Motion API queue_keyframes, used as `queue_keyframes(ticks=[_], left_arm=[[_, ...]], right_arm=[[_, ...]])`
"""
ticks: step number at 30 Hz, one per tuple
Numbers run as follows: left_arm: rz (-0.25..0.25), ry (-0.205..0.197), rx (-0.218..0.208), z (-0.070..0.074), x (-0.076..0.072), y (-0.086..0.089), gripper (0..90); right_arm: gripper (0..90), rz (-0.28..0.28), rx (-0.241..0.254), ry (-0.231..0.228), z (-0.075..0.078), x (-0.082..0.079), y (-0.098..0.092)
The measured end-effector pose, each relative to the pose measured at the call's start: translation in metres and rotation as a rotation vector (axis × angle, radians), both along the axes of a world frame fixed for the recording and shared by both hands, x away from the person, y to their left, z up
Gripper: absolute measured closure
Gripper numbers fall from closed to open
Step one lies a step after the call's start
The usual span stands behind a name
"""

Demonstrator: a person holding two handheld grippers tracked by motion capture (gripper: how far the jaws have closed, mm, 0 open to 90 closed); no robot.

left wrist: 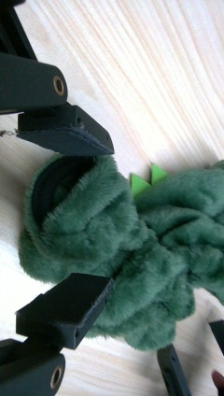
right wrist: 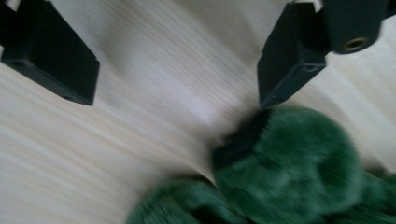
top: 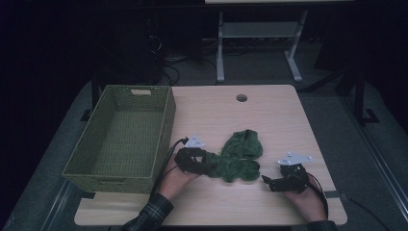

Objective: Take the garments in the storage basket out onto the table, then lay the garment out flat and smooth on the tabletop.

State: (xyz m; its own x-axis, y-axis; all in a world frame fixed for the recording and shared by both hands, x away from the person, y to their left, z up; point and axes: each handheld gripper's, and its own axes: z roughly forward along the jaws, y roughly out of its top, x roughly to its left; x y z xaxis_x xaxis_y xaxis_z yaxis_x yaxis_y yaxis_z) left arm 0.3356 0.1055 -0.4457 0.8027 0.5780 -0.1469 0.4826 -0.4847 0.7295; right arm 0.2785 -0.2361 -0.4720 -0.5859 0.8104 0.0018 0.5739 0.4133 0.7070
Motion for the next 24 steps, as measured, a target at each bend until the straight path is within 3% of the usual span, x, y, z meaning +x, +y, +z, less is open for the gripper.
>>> queue_keyframes(ticks=[5, 9, 12, 16, 21, 24], left_arm=[[-0.005, 0.022, -0.007, -0.004, 0.002, 0.002, 33.4], [-0.017, 0.043, -0.01, -0.007, 0.002, 0.002, 47.7], [-0.02, 0.046, -0.007, -0.006, 0.001, 0.002, 60.1], [-0.026, 0.059, 0.004, -0.004, 0.001, 0.003, 76.1], [-0.03, 0.054, 0.01, -0.001, -0.001, 0.003, 81.7], [-0.025, 0.048, 0.004, 0.002, -0.003, 0.003, 83.1]], right_arm=[[15.5, 0.081, 0.067, 0.014, 0.004, -0.002, 0.008], [25.2, 0.138, 0.077, 0.044, 0.003, 0.0, 0.02], [37.6, 0.162, 0.079, 0.058, 0.003, 0.002, 0.027], [61.6, 0.182, 0.085, 0.048, 0.003, 0.004, 0.029], [79.5, 0.196, 0.11, 0.08, 0.003, 0.006, 0.028], [83.1, 0.196, 0.112, 0.076, 0.005, 0.006, 0.027]])
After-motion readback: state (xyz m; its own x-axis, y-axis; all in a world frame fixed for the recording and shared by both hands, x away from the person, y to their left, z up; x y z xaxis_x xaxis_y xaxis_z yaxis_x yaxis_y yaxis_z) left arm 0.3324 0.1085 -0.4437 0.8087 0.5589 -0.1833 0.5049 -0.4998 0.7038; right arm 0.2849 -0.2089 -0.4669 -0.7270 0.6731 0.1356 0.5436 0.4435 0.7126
